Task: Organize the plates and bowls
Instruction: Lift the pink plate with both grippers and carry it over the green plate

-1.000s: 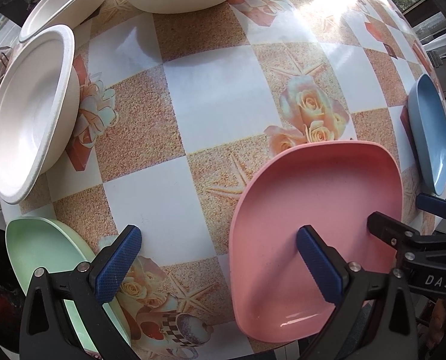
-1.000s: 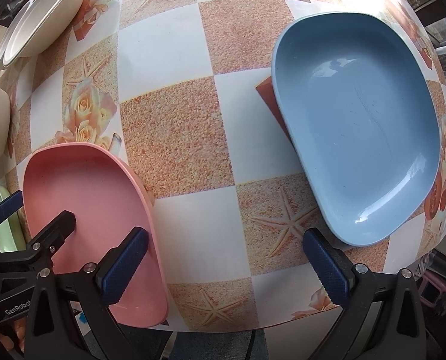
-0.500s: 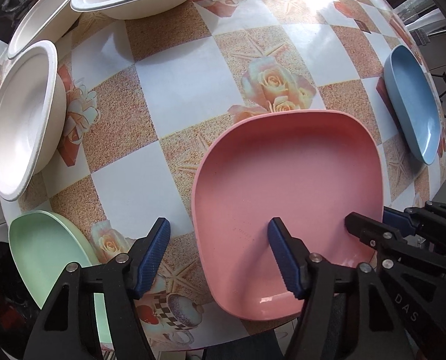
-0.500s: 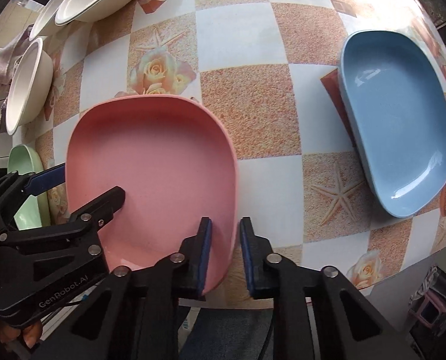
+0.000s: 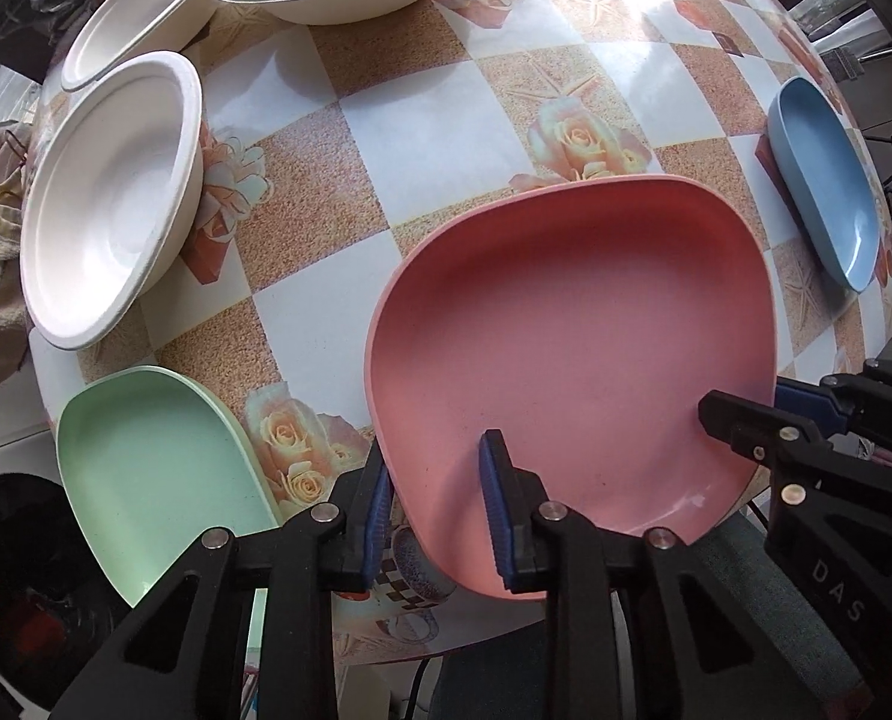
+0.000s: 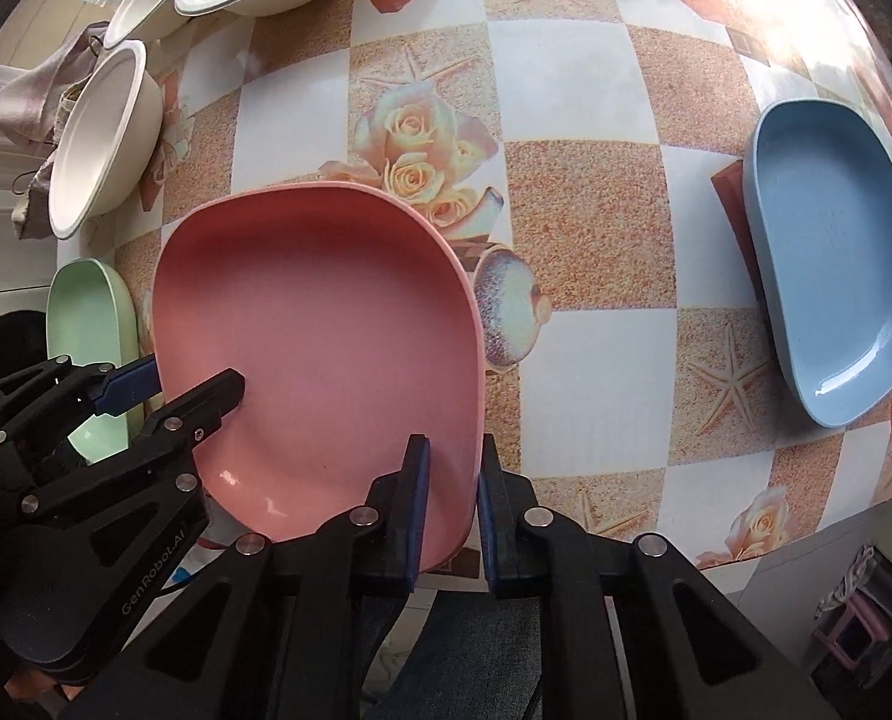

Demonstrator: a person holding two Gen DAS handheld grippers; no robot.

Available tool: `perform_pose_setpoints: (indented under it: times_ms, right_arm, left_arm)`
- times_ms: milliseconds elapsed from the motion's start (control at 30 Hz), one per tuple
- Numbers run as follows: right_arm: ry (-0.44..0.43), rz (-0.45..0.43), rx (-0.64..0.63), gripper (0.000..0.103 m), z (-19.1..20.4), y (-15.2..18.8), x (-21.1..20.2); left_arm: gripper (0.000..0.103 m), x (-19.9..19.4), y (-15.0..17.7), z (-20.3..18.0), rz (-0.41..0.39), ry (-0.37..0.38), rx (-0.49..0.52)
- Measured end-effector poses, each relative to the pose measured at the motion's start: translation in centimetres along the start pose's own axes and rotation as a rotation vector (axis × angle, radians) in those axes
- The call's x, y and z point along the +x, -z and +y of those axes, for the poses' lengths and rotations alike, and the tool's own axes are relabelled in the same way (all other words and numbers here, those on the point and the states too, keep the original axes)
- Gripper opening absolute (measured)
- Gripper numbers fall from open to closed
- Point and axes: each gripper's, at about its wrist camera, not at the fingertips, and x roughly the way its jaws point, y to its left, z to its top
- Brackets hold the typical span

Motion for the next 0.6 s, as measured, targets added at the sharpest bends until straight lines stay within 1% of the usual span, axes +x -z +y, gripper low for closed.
perform_pose_setpoints:
  times_ms: [133,233,267,333,400,500,600]
  right_arm:
    - [-0.009,-0.008,-0.012,0.018,1.6,-0.5,-0.7]
    - [-0.011,-0.014,-0.012,0.018,2.5,-0.5,-1.5]
    - [-0.011,-0.014,-0.013,0.018,2.0,-0.8,-2.4]
    - [-0.006,-0.016,-0.014,0.018,2.4,-1.6,-3.6]
    - [-0.007,-0.019,-0.019,0.018,2.5,-1.9,-3.9]
    - [-0.005,-0.031,-0.031,0.018,3.3,-2.0,-4.8]
    - [-0.011,-0.036,-0.046,0.018,2.6,-1.6,-5.8]
  left_arm:
    - [0.031,-1.7,0.4,1.3,-0.027,0.009,-0.026]
    - [0.031,-3.1,1.1,2.1,-0.052,-0.001,-0.025]
    - [0.031,-3.5,1.2,2.2,-0.061,-0.006,-0.023]
    - [0.031,-4.3,1.6,2.7,-0.077,-0.009,-0.025]
    - [0.031,-5.2,1.8,3.3,-0.089,-0.009,-0.033]
    - [0.031,-6.9,2.1,3.2,-0.105,-0.003,-0.055]
    - [0.031,-7.8,2.2,3.9,-0.124,-0.011,-0.072]
